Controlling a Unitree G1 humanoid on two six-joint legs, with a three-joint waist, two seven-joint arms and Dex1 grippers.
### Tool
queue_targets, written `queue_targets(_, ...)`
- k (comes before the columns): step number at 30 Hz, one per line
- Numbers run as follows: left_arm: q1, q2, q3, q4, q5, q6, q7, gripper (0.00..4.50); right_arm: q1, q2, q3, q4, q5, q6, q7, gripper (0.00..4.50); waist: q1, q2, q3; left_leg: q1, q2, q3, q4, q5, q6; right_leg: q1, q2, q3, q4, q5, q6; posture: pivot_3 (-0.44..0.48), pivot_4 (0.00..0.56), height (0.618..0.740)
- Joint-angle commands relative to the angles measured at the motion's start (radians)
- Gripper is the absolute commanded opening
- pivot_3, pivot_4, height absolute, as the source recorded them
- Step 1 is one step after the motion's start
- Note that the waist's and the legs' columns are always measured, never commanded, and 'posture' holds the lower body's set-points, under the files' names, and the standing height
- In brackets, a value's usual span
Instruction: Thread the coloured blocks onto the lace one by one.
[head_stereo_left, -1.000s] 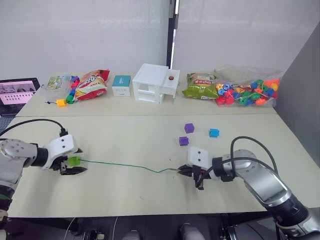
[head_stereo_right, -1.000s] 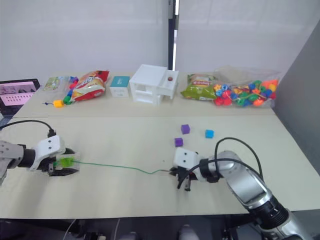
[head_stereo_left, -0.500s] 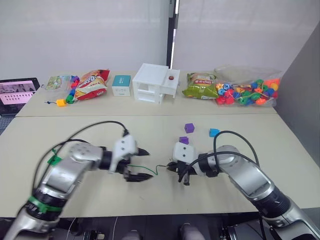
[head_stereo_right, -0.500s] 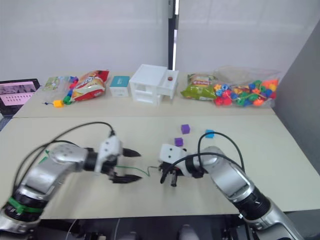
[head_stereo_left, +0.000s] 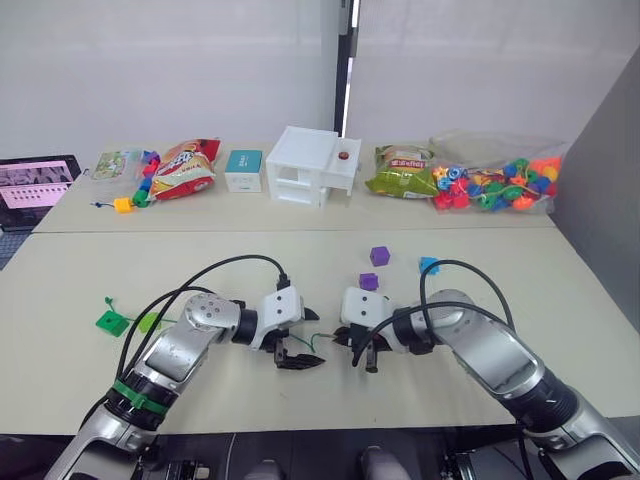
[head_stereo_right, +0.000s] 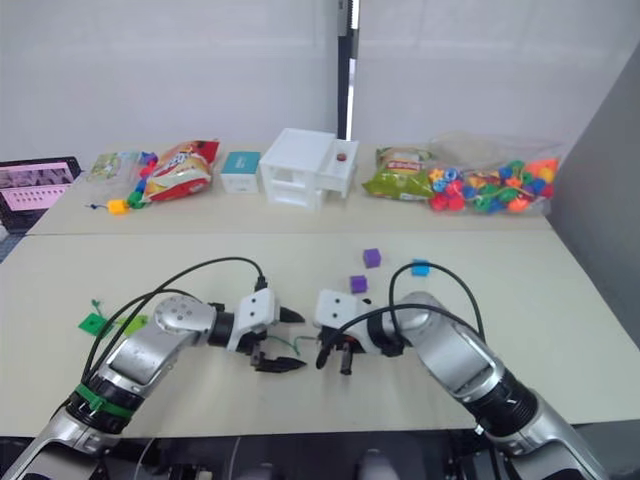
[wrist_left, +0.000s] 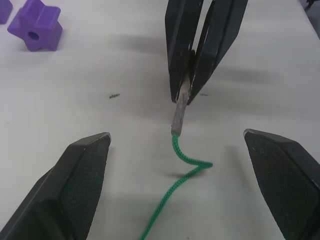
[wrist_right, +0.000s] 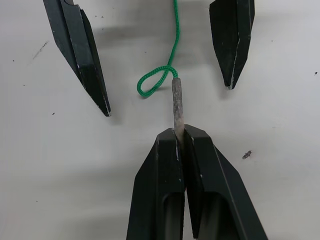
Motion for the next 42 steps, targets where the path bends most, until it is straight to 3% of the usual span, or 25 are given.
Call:
queue_targets(1,-0.028,-0.013,0.017,-0.001,-0.005,-0.019,-0.005,3.92,-0.019,-0.006,-0.014,-0.042,0.008,0.005,0.003,0.0,-0.001,0.0,0.0,0.0,0.0,0.0,0.0,0.0,0.0,0.0,0.0,0.0,0.0,0.0,0.0,0.0,0.15,0.74)
queue_targets(13,-0.034,-0.024,0.015,0.011,0.0,-0.021,-0.007,0.02,-0.016,-0.007,-0.013,-0.051,0.013,0.01,0.002,0.0,-0.002,0.0,0.0,0.0,0.0,0.0,0.0,0.0,0.0,0.0,0.0,0.0,0.0,0.0,0.0,0.0,0.15,0.74)
queue_targets(25,-0.041,-0.024,0.022,0.006,-0.005,-0.004,-0.014,0.02,0.005,-0.005,-0.025,-0.06,0.009,0.01,-0.019,0.0,-0.002,0.0,0.0,0.0,0.0,0.0,0.0,0.0,0.0,0.0,0.0,0.0,0.0,0.0,0.0,0.0,0.15,0.74)
queue_targets(31,-0.042,-0.01,0.021,-0.003,-0.006,0.004,-0.032,0.0,0.106,-0.004,-0.141,-0.142,0.055,0.061,-0.089,2.05,0.001,0.0,0.0,0.0,0.0,0.0,0.0,0.0,0.0,0.0,0.0,0.0,0.0,0.0,0.0,0.0,0.15,0.74)
queue_targets(38,-0.028,0.013,0.032,-0.02,-0.013,0.009,-0.042,0.0,0.322,0.124,-0.466,-0.265,0.109,0.181,-0.327,4.45,0.004,0.0,0.0,-0.001,0.0,0.0,0.0,0.0,0.0,0.0,0.0,0.0,0.0,0.0,0.0,0.0,0.15,0.74)
queue_targets(42,-0.017,0.026,0.045,-0.033,-0.023,0.022,-0.043,0.0,0.412,0.255,-0.598,-0.238,0.024,0.152,-0.573,4.5,0.002,0.0,0.0,0.0,0.0,0.0,0.0,0.0,0.0,0.0,0.0,0.0,0.001,0.0,0.0,0.0,0.15,0.74)
